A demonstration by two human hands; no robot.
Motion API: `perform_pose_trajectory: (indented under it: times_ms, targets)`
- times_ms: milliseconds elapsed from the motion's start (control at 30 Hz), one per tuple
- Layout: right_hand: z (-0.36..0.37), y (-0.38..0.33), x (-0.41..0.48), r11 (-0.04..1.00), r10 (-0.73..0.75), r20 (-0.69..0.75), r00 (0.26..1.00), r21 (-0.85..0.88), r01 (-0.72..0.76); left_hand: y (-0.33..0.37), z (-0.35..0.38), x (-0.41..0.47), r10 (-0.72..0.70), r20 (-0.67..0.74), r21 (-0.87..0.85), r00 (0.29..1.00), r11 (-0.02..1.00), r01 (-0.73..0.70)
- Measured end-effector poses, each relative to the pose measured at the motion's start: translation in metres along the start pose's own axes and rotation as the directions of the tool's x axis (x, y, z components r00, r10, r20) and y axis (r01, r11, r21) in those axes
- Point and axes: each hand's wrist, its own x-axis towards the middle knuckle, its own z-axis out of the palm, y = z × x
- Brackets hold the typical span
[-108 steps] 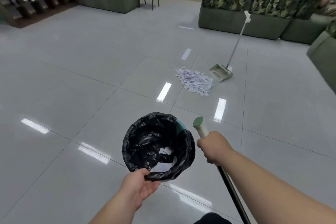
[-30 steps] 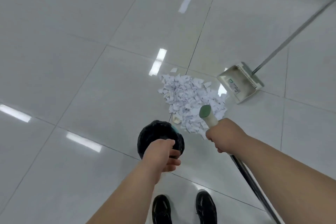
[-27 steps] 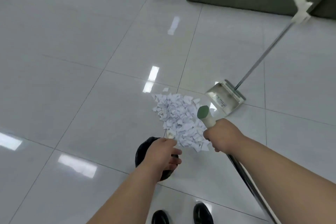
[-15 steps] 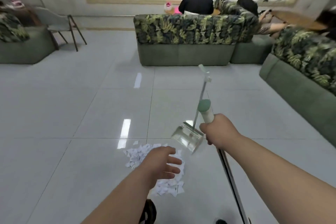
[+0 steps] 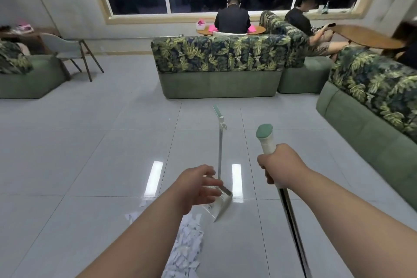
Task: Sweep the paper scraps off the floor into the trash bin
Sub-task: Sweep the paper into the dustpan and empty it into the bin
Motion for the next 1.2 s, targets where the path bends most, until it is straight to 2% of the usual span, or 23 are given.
perform_pose_trajectory:
  times_ms: [233,533,633,667,733,800,867,933,1033,1200]
  targets:
    - [-0.055,-0.004,0.089,0.986,0.009,0.129,0.992,-0.164,0.012,0.037,0.046,0.059,-0.048,-0.061,-0.061,0.997,0.997,0.044]
    - [-0.043,-0.043,0.228,0.942,0.0,0.192,0.981,-0.329,0.064,0.096,0.054,0.188,-0.114,-0.123,-0.258,0.986,0.963,0.079]
    - [-0.034,-0.056,0.287,0.932,0.021,0.203,0.979,-0.359,0.054,0.124,0.056,0.251,-0.12,-0.171,-0.245,0.978,0.967,0.076]
    - [-0.032,-0.062,0.308,0.93,0.032,0.204,0.978,-0.364,0.046,0.135,0.057,0.273,-0.108,-0.198,-0.206,0.974,0.976,0.067]
    - [-0.028,-0.074,0.348,0.925,0.061,0.207,0.976,-0.379,0.022,0.154,0.054,0.321,-0.026,-0.287,0.027,0.958,0.999,0.035]
    - [-0.023,-0.086,0.385,0.923,0.083,0.216,0.973,-0.385,0.006,0.174,0.047,0.356,0.109,-0.316,0.333,0.942,0.943,0.002]
    - [-0.015,-0.098,0.42,0.922,0.093,0.227,0.97,-0.388,0.002,0.188,0.039,0.386,0.161,-0.282,0.503,0.946,0.865,0.003]
    - [-0.006,-0.106,0.452,0.914,0.103,0.243,0.965,-0.407,0.005,0.194,0.035,0.412,0.121,-0.247,0.589,0.961,0.807,0.05]
    - [0.006,-0.12,0.488,0.903,0.124,0.279,0.952,-0.429,0.008,0.195,0.035,0.443,-0.001,-0.211,0.611,0.977,0.78,0.133]
    - [0.03,-0.147,0.542,0.885,0.096,0.341,0.935,-0.46,0.077,0.194,0.035,0.484,-0.033,-0.248,0.634,0.968,0.75,0.187]
